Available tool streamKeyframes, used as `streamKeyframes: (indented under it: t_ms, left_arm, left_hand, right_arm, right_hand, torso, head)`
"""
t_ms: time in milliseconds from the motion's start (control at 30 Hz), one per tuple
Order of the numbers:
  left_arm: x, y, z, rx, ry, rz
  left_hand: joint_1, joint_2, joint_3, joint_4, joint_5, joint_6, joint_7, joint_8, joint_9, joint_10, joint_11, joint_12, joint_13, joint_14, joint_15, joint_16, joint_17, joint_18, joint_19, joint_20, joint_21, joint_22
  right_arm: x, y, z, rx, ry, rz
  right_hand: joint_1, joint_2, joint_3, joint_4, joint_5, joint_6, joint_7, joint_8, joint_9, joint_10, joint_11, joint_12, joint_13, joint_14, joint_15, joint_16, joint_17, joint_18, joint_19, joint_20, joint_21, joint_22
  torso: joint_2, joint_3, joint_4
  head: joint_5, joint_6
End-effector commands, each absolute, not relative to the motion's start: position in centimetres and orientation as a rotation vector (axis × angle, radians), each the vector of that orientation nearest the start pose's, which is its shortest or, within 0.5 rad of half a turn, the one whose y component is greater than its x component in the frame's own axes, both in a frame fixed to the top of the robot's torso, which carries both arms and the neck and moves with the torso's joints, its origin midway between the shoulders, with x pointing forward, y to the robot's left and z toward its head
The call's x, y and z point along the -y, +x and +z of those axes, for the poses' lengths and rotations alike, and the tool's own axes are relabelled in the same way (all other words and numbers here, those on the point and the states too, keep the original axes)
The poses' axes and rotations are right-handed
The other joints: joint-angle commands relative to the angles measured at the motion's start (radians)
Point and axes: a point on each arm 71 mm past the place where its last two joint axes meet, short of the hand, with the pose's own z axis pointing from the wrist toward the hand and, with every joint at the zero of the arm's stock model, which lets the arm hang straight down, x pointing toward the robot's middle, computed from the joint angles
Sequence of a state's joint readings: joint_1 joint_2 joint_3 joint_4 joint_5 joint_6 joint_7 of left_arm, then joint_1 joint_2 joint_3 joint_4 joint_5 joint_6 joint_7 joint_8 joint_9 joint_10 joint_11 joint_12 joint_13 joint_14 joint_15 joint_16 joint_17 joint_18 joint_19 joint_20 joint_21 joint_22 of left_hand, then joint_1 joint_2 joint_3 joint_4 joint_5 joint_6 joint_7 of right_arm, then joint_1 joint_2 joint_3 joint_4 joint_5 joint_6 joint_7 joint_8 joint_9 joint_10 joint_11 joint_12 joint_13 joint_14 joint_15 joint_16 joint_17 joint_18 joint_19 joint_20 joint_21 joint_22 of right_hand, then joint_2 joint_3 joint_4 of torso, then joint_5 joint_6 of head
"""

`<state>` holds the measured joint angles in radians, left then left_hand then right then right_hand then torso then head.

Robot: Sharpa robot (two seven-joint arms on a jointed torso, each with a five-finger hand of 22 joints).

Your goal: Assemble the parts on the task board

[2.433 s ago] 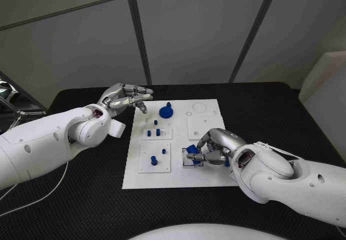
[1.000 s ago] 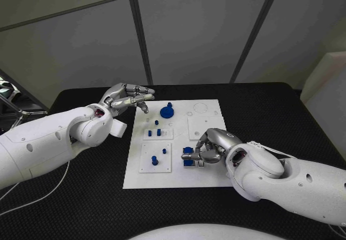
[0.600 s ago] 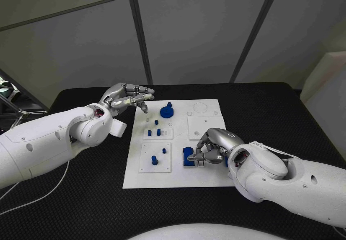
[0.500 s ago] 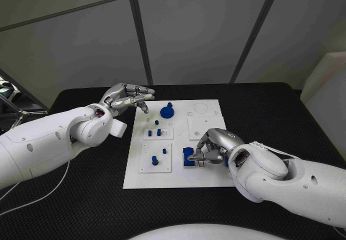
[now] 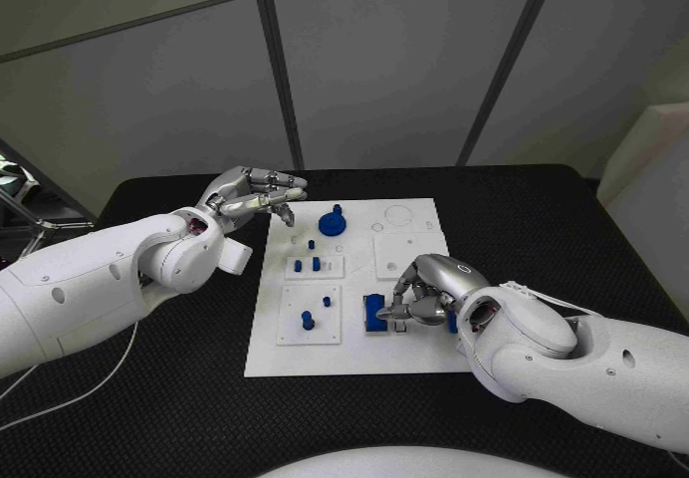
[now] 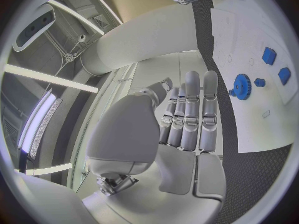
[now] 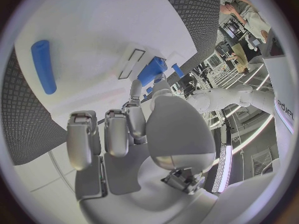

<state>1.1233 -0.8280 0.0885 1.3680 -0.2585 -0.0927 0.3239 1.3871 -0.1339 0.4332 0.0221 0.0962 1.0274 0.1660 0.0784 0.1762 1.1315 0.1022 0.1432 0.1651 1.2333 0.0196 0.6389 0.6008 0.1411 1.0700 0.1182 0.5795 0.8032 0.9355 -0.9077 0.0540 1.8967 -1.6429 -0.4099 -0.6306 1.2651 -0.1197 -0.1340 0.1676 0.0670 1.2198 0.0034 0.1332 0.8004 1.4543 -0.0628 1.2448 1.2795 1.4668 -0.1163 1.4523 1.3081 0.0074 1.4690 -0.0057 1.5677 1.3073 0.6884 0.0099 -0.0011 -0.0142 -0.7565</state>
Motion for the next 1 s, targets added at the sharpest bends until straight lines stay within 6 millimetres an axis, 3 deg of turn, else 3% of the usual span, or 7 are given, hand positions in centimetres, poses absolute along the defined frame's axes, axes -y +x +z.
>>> streamKeyframes:
  t_ms: [33, 133, 233, 400, 667, 800, 1000]
  left_arm:
    - [-23.5, 51.2, -18.1, -1.532, -0.896, -1.561]
    - [-23.6, 51.2, -18.2, -1.533, -0.899, -1.559]
    - [-23.7, 51.2, -18.3, -1.534, -0.901, -1.557]
    - [-23.7, 51.2, -18.5, -1.536, -0.904, -1.555]
    - [-23.8, 51.1, -18.6, -1.535, -0.907, -1.552]
    - [-23.8, 51.1, -18.6, -1.534, -0.907, -1.552]
    - [-23.8, 51.0, -18.6, -1.535, -0.907, -1.554]
  left_hand:
    - [-0.007, 0.003, -0.005, -0.002, -0.006, 0.000, 0.002, -0.004, 0.001, -0.004, 0.000, 0.000, 0.001, -0.002, 0.001, -0.004, -0.001, 0.041, 0.000, 0.006, -0.005, -0.001]
    - [-0.007, 0.003, -0.005, -0.002, -0.006, 0.000, 0.002, -0.004, 0.001, -0.004, 0.000, 0.000, 0.001, -0.002, 0.001, -0.004, -0.001, 0.041, 0.000, 0.006, -0.005, -0.001]
    - [-0.007, 0.003, -0.005, -0.002, -0.006, 0.000, 0.002, -0.004, 0.001, -0.004, 0.000, 0.000, 0.001, -0.002, 0.001, -0.004, -0.001, 0.041, 0.000, 0.006, -0.005, -0.001]
    - [-0.007, 0.003, -0.005, -0.002, -0.006, 0.000, 0.002, -0.004, 0.001, -0.004, 0.000, 0.000, 0.001, -0.002, 0.001, -0.004, -0.001, 0.041, 0.000, 0.006, -0.005, -0.001]
    - [-0.007, 0.003, -0.005, -0.002, -0.006, 0.000, 0.002, -0.004, 0.001, -0.004, 0.000, 0.000, 0.001, -0.002, 0.001, -0.004, -0.001, 0.041, 0.000, 0.006, -0.005, -0.001]
    - [-0.007, 0.003, -0.005, -0.002, -0.006, 0.000, 0.002, -0.004, 0.001, -0.004, 0.000, 0.000, 0.001, -0.002, 0.001, -0.004, -0.001, 0.041, 0.000, 0.006, -0.005, -0.001]
    - [-0.008, 0.003, -0.006, -0.002, -0.006, 0.001, 0.002, -0.004, 0.002, -0.004, 0.000, 0.000, 0.002, -0.002, 0.001, -0.004, -0.002, 0.041, 0.001, 0.006, -0.007, -0.002]
  right_arm:
    - [16.1, 37.9, -21.7, -1.719, 0.103, 0.575]
    - [17.0, 37.8, -21.4, -1.704, 0.159, 0.613]
    - [18.1, 37.8, -21.1, -1.700, 0.224, 0.638]
    - [20.8, 38.4, -20.4, -1.709, 0.301, 0.619]
    - [24.4, 38.5, -20.5, -1.773, 0.290, 0.517]
    - [25.1, 38.3, -20.6, -1.804, 0.260, 0.456]
    - [25.6, 38.0, -20.8, -1.842, 0.206, 0.359]
  right_hand:
    - [0.011, 0.004, -0.008, -0.013, 0.006, -0.028, 0.011, -0.020, -0.004, -0.007, 0.006, -0.013, -0.010, 0.055, -0.003, -0.009, 0.020, -0.007, 0.102, -0.003, 0.003, 0.263]
    - [0.008, 0.017, -0.012, -0.017, 0.021, -0.053, 0.020, -0.042, -0.011, -0.013, 0.014, -0.026, -0.019, 0.053, 0.003, -0.015, 0.012, -0.007, 0.102, 0.002, 0.003, 0.263]
    - [0.001, 0.030, -0.021, -0.020, 0.073, -0.069, 0.028, -0.063, -0.024, -0.013, 0.020, -0.027, -0.019, 0.054, 0.009, -0.015, 0.013, -0.007, 0.102, 0.008, 0.003, 0.263]
    - [0.010, 0.053, -0.024, -0.032, 0.090, -0.086, 0.034, -0.073, -0.051, -0.012, 0.025, -0.026, -0.018, 0.055, 0.013, -0.013, 0.019, -0.007, 0.102, 0.013, 0.003, 0.263]
    - [0.056, 0.108, -0.027, -0.072, 0.108, -0.095, 0.041, -0.072, -0.161, -0.005, 0.031, -0.026, -0.017, 0.060, 0.020, -0.001, 0.041, -0.007, 0.102, 0.020, 0.003, 0.263]
    - [0.037, 0.112, -0.049, -0.069, 0.108, -0.064, 0.036, -0.069, -0.193, -0.002, 0.027, -0.026, -0.016, 0.060, 0.017, 0.001, 0.045, -0.007, 0.102, 0.020, 0.003, 0.263]
    - [-0.011, 0.101, -0.083, -0.046, 0.107, -0.042, 0.033, -0.066, -0.203, -0.001, 0.026, -0.029, -0.017, 0.060, 0.016, -0.001, 0.043, -0.007, 0.102, 0.018, 0.003, 0.263]
  torso:
    - [0.000, 0.0009, -0.0009]
    - [-0.001, 0.0019, -0.0009]
    - [-0.002, 0.0018, -0.0011]
    - [-0.001, 0.0008, -0.0017]
    - [0.001, -0.0006, -0.0037]
    - [0.001, 0.0008, -0.0020]
    - [0.000, 0.0008, -0.0006]
  head:
    - [-0.001, 0.001]
    - [-0.002, 0.003]
    - [-0.003, 0.004]
    - [-0.009, 0.010]
    - [-0.028, 0.014]
    - [-0.036, 0.014]
    - [-0.047, 0.014]
